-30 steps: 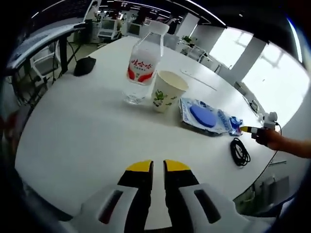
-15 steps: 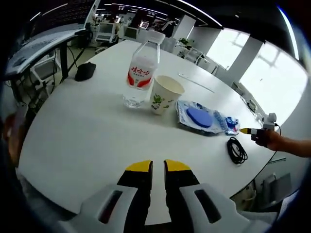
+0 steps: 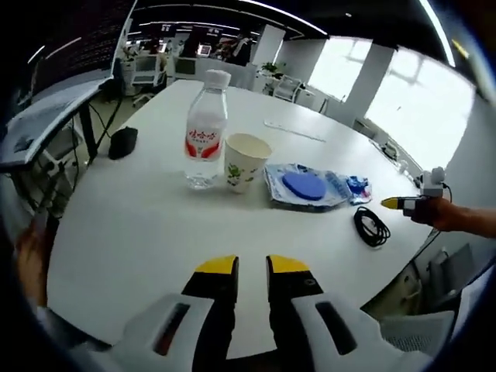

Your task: Arrange the tabletop items into an orderly group along one side of the table until the central work area is clear of visible clutter.

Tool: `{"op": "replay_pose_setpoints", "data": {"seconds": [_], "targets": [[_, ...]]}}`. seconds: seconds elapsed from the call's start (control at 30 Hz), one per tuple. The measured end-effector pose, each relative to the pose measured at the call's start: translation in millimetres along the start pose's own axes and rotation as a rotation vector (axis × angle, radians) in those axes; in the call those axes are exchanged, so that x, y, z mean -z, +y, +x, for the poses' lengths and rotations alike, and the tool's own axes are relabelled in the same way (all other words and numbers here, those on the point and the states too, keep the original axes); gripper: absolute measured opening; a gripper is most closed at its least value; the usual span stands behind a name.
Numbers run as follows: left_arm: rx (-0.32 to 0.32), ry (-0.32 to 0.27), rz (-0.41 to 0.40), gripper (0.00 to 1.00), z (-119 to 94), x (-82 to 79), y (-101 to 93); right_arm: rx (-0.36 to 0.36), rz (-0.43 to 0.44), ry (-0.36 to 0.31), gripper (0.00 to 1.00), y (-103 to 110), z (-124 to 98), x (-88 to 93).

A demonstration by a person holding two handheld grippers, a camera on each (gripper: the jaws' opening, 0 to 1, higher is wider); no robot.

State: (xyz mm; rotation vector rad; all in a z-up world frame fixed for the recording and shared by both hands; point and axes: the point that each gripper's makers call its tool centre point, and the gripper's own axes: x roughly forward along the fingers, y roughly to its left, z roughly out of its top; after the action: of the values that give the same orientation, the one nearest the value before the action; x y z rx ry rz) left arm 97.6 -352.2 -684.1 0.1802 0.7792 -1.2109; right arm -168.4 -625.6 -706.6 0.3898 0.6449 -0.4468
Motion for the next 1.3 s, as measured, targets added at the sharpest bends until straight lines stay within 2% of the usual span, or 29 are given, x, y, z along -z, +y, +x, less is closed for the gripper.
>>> {"op": "replay_pose_setpoints", "data": {"seconds": [0.1, 0.17, 0.37, 0.57, 0.7, 1.3], "targets": [[0.022, -0.015, 0.044, 0.18, -7, -6.4, -7.3, -0.048, -0.023, -0.037, 0.29, 27, -9, -4.7], [0.029, -0.020, 0.059, 0.20, -11, -7.5, -9.0, -0.065, -0.037, -0.044, 0.32, 37, -14, -4.2], [0.039, -0.036, 0.040, 0.24, -20, -5.7, -6.8, -0.092, -0.056, -0.044, 0.38, 61, -25, 2.4], [0.035, -0.036, 0.024, 0.27, -28, 1.7, -6.5, -0.099, -0.064, -0.028, 0.43, 67, -28, 10.9], [0.029, -0.036, 0.025, 0.28, -31, 5.3, -6.7, -0.092, -0.033, -0.021, 0.44, 71, -32, 21.3], [0.043, -0.061, 0.007, 0.34, -30, 3.2, -3.4, -0.068, 0.020, -0.016, 0.45, 87, -34, 40.0]]}}
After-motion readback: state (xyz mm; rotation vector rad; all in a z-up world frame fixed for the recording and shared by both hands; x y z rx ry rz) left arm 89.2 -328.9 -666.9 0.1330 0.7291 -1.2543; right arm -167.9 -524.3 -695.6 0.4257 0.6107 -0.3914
